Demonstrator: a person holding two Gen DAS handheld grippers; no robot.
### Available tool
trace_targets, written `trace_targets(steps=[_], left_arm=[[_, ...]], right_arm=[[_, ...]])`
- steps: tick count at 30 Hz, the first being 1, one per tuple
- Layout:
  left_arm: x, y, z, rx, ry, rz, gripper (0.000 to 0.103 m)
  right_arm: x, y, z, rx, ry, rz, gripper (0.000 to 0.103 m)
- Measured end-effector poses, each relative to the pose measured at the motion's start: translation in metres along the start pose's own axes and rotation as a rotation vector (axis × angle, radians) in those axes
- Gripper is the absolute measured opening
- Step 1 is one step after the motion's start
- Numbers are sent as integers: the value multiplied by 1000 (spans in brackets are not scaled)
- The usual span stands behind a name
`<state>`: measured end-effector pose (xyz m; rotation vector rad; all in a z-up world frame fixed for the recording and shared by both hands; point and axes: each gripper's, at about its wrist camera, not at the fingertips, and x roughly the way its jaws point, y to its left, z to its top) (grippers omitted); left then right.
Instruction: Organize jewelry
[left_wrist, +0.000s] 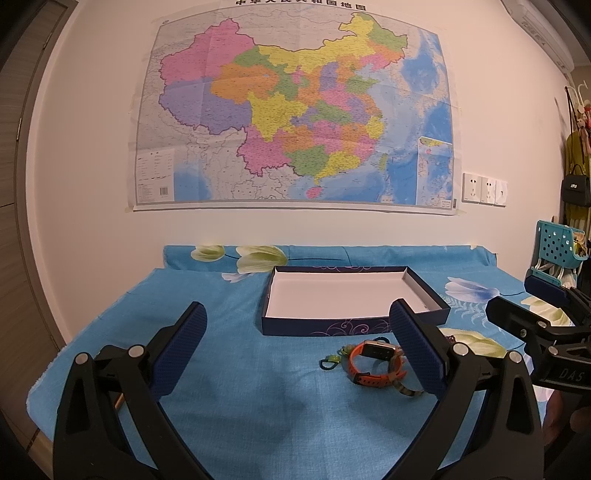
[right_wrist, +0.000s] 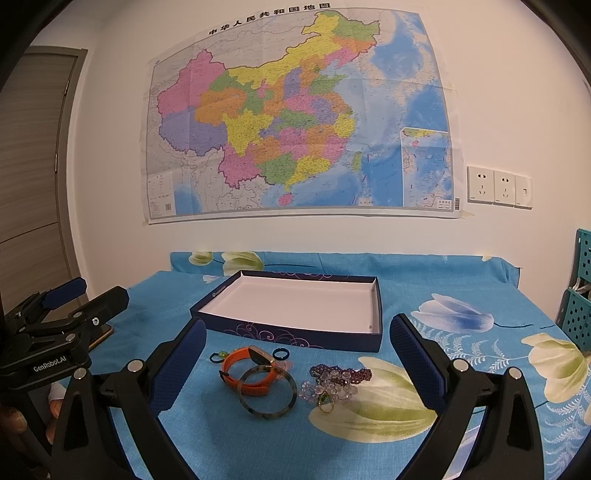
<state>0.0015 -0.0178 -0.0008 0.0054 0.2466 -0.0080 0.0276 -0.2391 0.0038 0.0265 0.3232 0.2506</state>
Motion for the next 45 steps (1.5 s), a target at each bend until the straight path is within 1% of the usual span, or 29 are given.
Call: trace_targets(steps=[26, 32, 36, 38, 41, 43, 44, 45], left_arm=[[4, -3, -1, -4, 8, -5, 97], [9, -2, -5, -8, 28, -12, 97], [22, -4, -10, 4, 80, -42, 97], [32, -5, -14, 11, 122, -61, 97], [47, -5, -19, 6, 182, -90, 97], [59, -7, -24, 24, 225, -99, 97], [64, -8, -26, 33, 242, -103, 97], [71, -10, -28, 43, 261, -112, 97]], right_arm=[[4, 2, 0, 3, 4, 6, 96], [8, -2, -2, 0, 20, 8, 96], [19, -7, -5, -12, 64, 3, 96], [27, -11, -8, -9, 105, -4, 96], [45, -18, -15, -16, 191, -23, 96], [52, -19, -20, -15, 233, -9, 90], [57, -20, -24, -4, 264, 21, 85], [59, -20, -26, 1, 279, 37, 77]])
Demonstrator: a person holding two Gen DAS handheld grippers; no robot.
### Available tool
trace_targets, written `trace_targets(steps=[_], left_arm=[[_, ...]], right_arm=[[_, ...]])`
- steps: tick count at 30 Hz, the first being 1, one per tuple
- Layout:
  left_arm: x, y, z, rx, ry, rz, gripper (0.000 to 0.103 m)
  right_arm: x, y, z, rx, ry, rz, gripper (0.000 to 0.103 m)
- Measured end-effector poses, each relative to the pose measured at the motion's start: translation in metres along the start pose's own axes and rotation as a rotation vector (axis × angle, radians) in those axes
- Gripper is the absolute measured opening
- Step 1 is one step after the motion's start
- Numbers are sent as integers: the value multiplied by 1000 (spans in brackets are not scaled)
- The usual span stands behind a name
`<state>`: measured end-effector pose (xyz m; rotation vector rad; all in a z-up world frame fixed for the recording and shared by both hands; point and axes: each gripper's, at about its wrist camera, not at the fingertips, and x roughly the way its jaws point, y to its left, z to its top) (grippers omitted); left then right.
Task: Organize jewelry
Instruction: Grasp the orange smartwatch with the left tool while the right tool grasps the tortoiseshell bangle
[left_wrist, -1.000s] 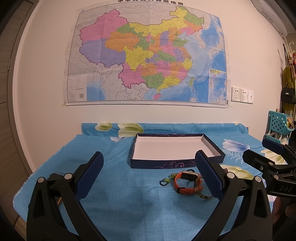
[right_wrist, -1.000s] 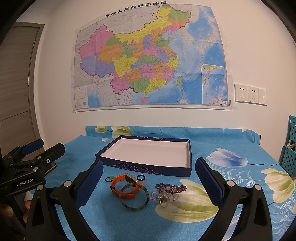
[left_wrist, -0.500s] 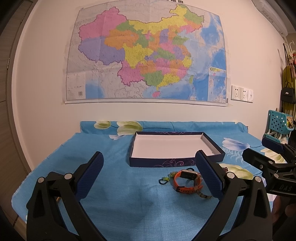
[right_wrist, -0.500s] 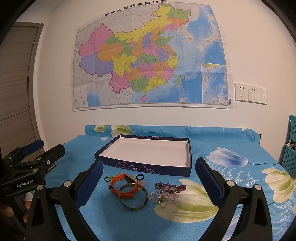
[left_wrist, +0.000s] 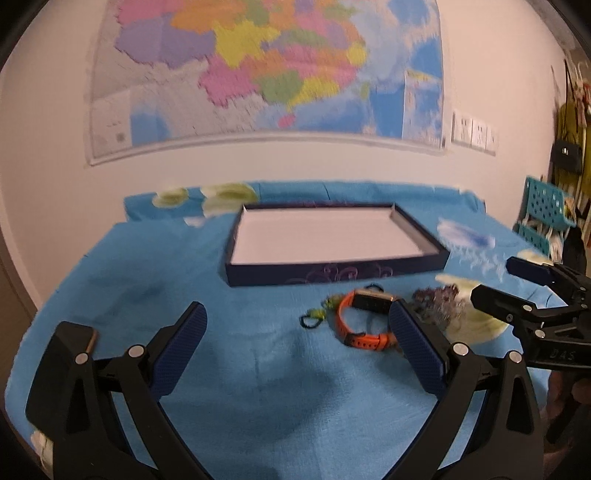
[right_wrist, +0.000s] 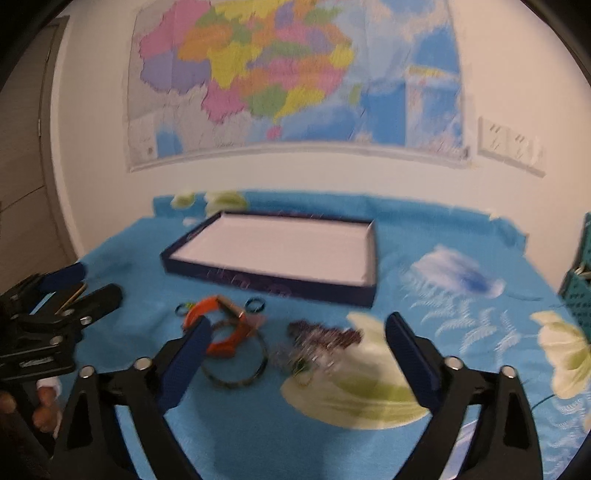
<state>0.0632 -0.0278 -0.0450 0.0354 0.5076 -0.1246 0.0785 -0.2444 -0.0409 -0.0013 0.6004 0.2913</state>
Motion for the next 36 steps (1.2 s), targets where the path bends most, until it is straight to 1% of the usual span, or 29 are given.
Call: trace_targets(steps=[1, 3, 4, 5, 6, 7, 8, 9, 10, 11, 12, 13, 14, 15, 17, 18, 19, 20, 21, 26, 29, 30, 32, 34, 35, 36], left_arm=[[7, -1, 0, 7, 20, -17, 97], [18, -2, 0, 16, 50, -37, 88], [25, -3, 0, 25, 68, -52, 86], [30, -3, 0, 29, 83, -59, 81], [38, -4, 1, 39, 104, -66, 75], [44, -5, 2, 47, 116, -78, 73], [48, -6, 3, 53, 124, -87, 69], [53, -7, 5, 57, 137, -97, 66], [59, -8, 6, 62, 149, -115, 64], [64, -9, 7, 65, 164, -134, 56], [69, -10, 8, 68, 182, -149, 50], [73, -11, 9, 67, 200, -172, 49], [77, -11, 9, 64, 219, -204, 44], [82, -12, 10, 60, 239, -231, 37], [87, -13, 9, 64, 265, -266, 33], [90, -14, 8, 66, 277, -273, 29], [92, -15, 7, 69, 287, -277, 28], [92, -17, 6, 70, 295, -284, 22], [93, -18, 5, 72, 303, -286, 19], [84, -22, -1, 70, 331, -312, 17], [78, -19, -2, 73, 344, -326, 19], [80, -18, 0, 74, 344, -323, 24], [85, -16, 3, 65, 352, -328, 36], [94, -17, 5, 68, 365, -332, 35], [100, -19, 5, 77, 378, -331, 34], [104, -20, 4, 78, 392, -337, 29]], right_arm=[[6, 1, -3, 1, 30, 32, 73], [12, 3, -6, -2, 61, 63, 58], [16, 4, -7, -2, 81, 86, 56], [20, 6, -9, -2, 98, 100, 53], [26, 5, -10, 5, 125, 111, 48], [30, 5, -11, 11, 143, 116, 44], [34, 4, -12, 18, 163, 127, 37], [39, 3, -13, 27, 184, 138, 33], [45, 1, -14, 42, 211, 147, 33], [48, 0, -15, 52, 223, 156, 30], [52, -1, -16, 68, 241, 175, 24], [54, -2, -16, 73, 250, 186, 21], [56, -2, -17, 75, 257, 194, 17], [57, -3, -17, 75, 264, 197, 15], [59, -4, -18, 81, 271, 208, 14], [60, -6, -17, 84, 273, 210, 11], [60, -8, -17, 89, 272, 214, 10], [59, -10, -17, 92, 271, 217, 8], [58, -10, -17, 87, 271, 216, 7], [55, -13, -16, 70, 284, 217, 5], [56, -11, -17, 47, 308, 229, 9], [56, -9, -18, 29, 312, 234, 12], [58, -6, -17, 3, 311, 224, 12], [60, -5, -16, -2, 310, 223, 12], [61, -4, -16, -8, 310, 218, 9], [61, -4, -16, -21, 309, 209, 8]])
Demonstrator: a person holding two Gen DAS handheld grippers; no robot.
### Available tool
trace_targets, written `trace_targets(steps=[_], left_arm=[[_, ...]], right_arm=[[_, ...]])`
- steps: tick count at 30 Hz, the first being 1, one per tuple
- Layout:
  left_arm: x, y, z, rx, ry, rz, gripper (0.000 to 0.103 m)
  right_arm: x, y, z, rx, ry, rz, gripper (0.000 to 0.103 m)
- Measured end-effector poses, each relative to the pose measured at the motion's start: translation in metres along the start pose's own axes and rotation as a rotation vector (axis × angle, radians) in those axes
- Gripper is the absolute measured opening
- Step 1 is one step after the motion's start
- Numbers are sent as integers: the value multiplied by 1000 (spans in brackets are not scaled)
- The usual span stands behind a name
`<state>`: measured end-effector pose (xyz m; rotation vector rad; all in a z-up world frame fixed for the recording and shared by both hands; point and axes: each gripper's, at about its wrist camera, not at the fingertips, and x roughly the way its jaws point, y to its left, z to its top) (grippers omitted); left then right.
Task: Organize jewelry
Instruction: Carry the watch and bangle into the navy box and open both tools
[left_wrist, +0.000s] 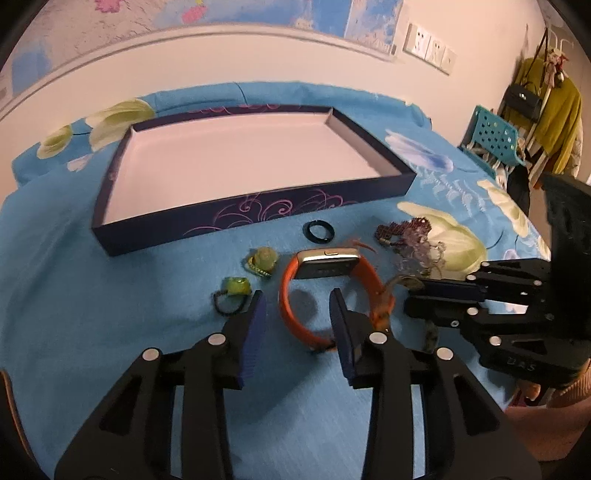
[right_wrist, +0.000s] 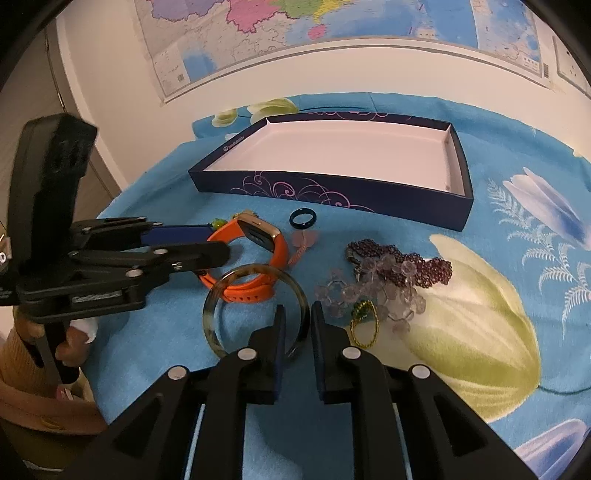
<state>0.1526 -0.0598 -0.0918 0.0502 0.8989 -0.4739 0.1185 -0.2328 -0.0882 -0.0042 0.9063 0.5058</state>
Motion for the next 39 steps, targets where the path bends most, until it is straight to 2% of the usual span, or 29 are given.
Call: trace_targets(steps=[3, 6, 9, 17, 24, 27, 30, 35, 39], left_arm=[[5, -1, 2, 3, 15, 14, 20], [5, -1, 2, -6, 16, 25, 12], [1, 3, 3, -40, 10, 14, 8], [-32, 22, 18, -120, -84, -18, 8], [-48, 58, 60, -211, -177, 14, 8], [-42, 74, 81, -264, -192, 24, 8], [-30, 84, 99, -286, -199, 66, 8], [-1, 99, 125, -324, -176, 101, 8], [21, 108, 139, -346, -154, 121, 9]], right_arm=[[0, -1, 0, -5, -1, -7, 6], [-5, -7, 4, 14, -7, 22, 6], [-12, -8, 9, -8, -33, -14, 6], [-26, -24, 42, -18, -105, -48, 6], [-17, -40, 92, -58, -143, -100, 6], [0, -53, 119, -63, -133, -124, 6], [17, -63, 138, -58, -121, -144, 6], [51, -85, 166, 2, -74, -121, 6], [75, -94, 183, 8, -41, -161, 6]])
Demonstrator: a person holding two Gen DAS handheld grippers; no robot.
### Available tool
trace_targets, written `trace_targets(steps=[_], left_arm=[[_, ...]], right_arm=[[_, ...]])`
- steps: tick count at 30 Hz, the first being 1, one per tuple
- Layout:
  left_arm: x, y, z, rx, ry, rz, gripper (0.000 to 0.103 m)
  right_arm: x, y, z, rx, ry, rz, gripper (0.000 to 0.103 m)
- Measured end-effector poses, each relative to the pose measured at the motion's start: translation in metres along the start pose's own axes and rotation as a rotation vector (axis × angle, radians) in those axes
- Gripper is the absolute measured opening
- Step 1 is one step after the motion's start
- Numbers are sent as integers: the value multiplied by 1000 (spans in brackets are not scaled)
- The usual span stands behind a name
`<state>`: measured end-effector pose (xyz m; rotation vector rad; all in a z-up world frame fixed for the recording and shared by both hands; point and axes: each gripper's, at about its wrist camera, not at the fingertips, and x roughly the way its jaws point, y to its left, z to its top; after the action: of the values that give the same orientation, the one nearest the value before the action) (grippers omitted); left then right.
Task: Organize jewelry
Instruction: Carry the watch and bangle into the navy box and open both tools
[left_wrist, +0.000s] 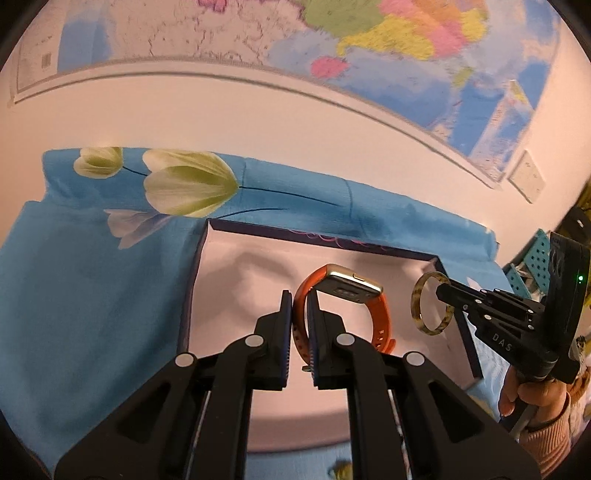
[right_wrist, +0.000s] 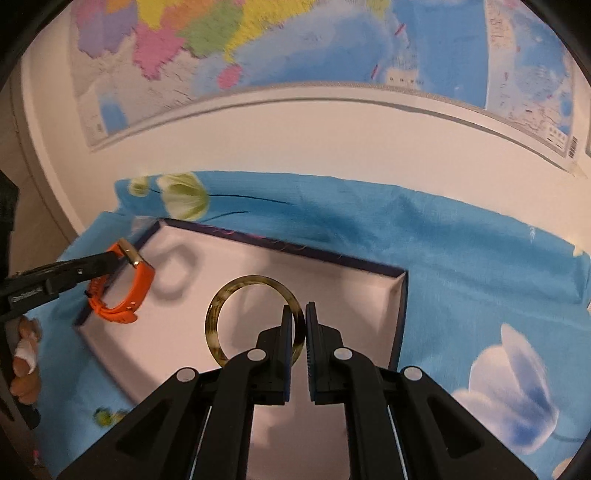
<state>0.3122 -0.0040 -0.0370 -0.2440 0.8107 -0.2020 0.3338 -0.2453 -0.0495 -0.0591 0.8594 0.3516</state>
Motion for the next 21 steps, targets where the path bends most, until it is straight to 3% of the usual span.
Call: trace_targets(steps=[11, 16, 19, 21], left_arm=[[53, 5, 19, -50, 77, 57, 10], [68, 7, 22, -72, 136, 94, 11], [71, 13, 22, -101, 146, 91, 18], [66, 15, 20, -111, 135, 71, 34]], right_arm=[[48, -5, 19, -13, 104, -50, 6], [54, -7, 23, 1, 102, -73, 9], [44, -5, 24, -6, 58, -97, 14], [36, -5, 22, -4, 31, -90, 16]])
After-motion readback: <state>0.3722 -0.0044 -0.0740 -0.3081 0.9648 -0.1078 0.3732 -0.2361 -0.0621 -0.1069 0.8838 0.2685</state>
